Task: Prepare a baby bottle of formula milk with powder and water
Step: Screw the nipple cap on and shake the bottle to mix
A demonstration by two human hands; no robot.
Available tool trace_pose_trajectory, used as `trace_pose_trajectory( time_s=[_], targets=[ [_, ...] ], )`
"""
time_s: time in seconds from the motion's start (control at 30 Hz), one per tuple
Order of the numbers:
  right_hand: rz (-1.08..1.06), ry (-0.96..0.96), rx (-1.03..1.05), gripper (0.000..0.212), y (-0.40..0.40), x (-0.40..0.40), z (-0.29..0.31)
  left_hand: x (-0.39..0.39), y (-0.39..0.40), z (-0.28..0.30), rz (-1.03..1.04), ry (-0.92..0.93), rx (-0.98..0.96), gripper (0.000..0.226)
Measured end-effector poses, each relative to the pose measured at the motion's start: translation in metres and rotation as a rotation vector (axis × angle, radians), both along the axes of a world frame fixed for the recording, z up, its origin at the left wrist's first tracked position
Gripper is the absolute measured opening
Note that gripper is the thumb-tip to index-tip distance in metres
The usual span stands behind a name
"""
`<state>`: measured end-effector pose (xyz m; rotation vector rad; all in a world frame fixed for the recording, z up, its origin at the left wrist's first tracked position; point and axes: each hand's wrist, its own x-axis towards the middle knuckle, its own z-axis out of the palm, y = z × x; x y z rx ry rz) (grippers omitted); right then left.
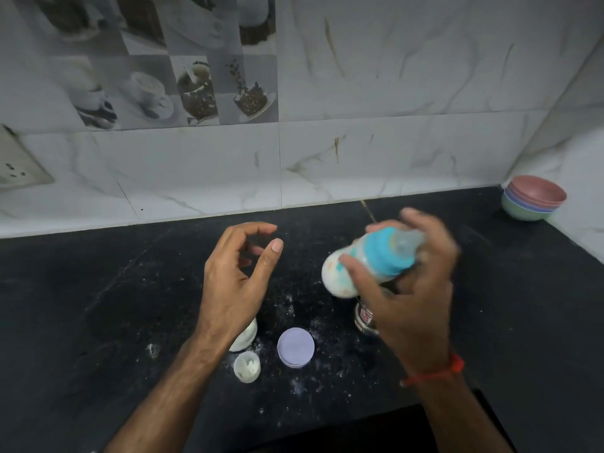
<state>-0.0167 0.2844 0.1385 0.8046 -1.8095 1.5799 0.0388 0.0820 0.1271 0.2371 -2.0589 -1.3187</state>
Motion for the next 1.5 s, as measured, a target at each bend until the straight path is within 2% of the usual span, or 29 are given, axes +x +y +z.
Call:
trace_pose_trajectory(
  time_s=[0.07,0.1,0.2,0.23,0.37,0.4,0.43,0.53,0.57,0.73,0.8,0.9,0.93,0.97,1.07,1.1,1.13,1.23,1.27,1.33,1.43,1.47,1.5],
  targets=[
    [-0.001,0.135,-0.113,0.083,-0.001,0.001,0.007,0.000,0.001,-0.002,0.007,-0.013,0.016,0.016],
    [-0.037,0.128,-0.072,0.082,-0.004,-0.002,-0.001,-0.001,0.002,-0.003,0.007,-0.017,0.022,0.015],
    [0.008,-0.146,0.369,0.069,-0.006,-0.009,-0.033,0.000,0.006,-0.003,-0.012,-0.014,0.024,0.015],
    [0.016,-0.166,0.426,0.070,-0.002,-0.009,-0.039,0.000,0.007,-0.003,-0.021,-0.014,0.015,0.016],
    [-0.042,-0.014,0.078,0.074,-0.002,-0.010,-0.021,-0.002,0.007,-0.005,-0.024,-0.021,0.008,0.018],
    [-0.041,0.006,0.044,0.073,-0.004,-0.012,-0.021,-0.004,0.007,-0.005,-0.022,-0.022,0.016,0.017],
    [-0.044,-0.014,0.076,0.071,-0.007,-0.014,-0.025,-0.005,0.007,-0.005,-0.020,-0.022,0.019,0.017],
    [0.039,-0.225,0.438,0.068,-0.008,-0.019,-0.040,-0.007,0.010,-0.003,-0.026,-0.007,0.002,0.018],
    [0.040,-0.236,0.457,0.067,-0.006,-0.018,-0.039,-0.008,0.010,-0.003,-0.032,-0.007,-0.010,0.019],
    [0.001,0.021,-0.019,0.074,0.001,-0.005,0.009,-0.013,0.006,-0.005,-0.032,-0.017,-0.030,0.018],
    [-0.034,0.032,0.032,0.064,-0.003,-0.008,-0.001,-0.015,0.006,-0.005,-0.033,-0.015,-0.030,0.018],
    [0.022,-0.198,0.455,0.065,-0.001,-0.012,-0.028,-0.017,0.009,-0.005,-0.043,-0.011,-0.040,0.019],
    [0.023,-0.205,0.443,0.066,0.001,-0.011,-0.028,-0.018,0.009,-0.005,-0.049,-0.011,-0.049,0.019],
    [0.003,-0.171,0.347,0.068,0.001,-0.010,-0.021,-0.019,0.009,-0.005,-0.052,-0.009,-0.056,0.018],
    [-0.045,0.064,-0.024,0.071,0.000,-0.007,-0.003,-0.021,0.009,-0.008,-0.054,-0.019,-0.041,0.018],
    [-0.045,0.101,-0.069,0.069,-0.002,-0.008,-0.005,-0.021,0.009,-0.008,-0.056,-0.020,-0.031,0.018],
    [-0.058,0.077,-0.027,0.065,-0.004,-0.011,-0.012,-0.022,0.010,-0.009,-0.060,-0.018,-0.027,0.018],
    [-0.023,-0.187,0.420,0.064,-0.005,-0.013,-0.039,-0.022,0.013,-0.008,-0.075,-0.011,-0.038,0.017],
    [-0.035,-0.186,0.440,0.065,-0.004,-0.012,-0.041,-0.022,0.013,-0.008,-0.079,-0.008,-0.047,0.017],
    [-0.067,-0.105,0.234,0.069,-0.003,-0.010,-0.023,-0.023,0.011,-0.008,-0.073,-0.002,-0.057,0.018],
    [-0.057,0.121,-0.063,0.072,-0.005,-0.007,0.002,-0.024,0.009,-0.009,-0.064,-0.013,-0.031,0.017],
    [-0.064,0.121,-0.058,0.074,-0.007,-0.008,-0.003,-0.024,0.009,-0.009,-0.063,-0.017,-0.027,0.017],
    [-0.064,0.047,0.041,0.072,-0.009,-0.011,-0.013,-0.024,0.010,-0.008,-0.063,-0.017,-0.029,0.017]
  ],
)
